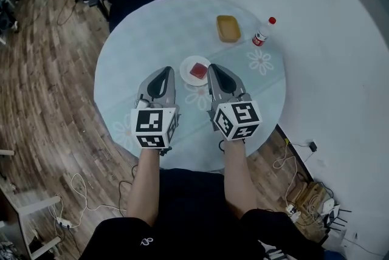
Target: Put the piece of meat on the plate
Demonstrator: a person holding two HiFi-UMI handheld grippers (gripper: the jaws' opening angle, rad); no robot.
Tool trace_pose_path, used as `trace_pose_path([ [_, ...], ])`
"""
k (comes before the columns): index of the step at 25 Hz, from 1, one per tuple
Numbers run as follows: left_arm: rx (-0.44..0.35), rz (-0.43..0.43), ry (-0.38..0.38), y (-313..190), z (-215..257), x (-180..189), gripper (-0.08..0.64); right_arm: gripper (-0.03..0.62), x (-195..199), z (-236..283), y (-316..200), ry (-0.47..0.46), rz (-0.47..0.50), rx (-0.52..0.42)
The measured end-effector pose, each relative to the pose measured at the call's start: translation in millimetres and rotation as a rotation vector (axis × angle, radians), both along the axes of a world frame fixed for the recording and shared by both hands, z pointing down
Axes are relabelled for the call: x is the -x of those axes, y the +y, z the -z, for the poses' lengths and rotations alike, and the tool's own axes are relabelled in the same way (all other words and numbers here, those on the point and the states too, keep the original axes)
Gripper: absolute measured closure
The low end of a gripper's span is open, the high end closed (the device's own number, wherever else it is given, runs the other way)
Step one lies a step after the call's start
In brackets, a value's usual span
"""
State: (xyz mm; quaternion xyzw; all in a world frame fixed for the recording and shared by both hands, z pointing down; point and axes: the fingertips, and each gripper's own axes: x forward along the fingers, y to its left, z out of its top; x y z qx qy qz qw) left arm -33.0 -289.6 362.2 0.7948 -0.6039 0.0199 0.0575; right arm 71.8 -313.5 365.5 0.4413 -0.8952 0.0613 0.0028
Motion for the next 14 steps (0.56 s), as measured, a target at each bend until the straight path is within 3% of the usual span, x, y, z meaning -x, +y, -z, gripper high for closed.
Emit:
trace_pose_path([
  [14, 0.029, -0.028, 0.058, 4, -16, -11, 0.563, 0.583, -10, -7, -2, 0.010, -0.009, 0.007],
])
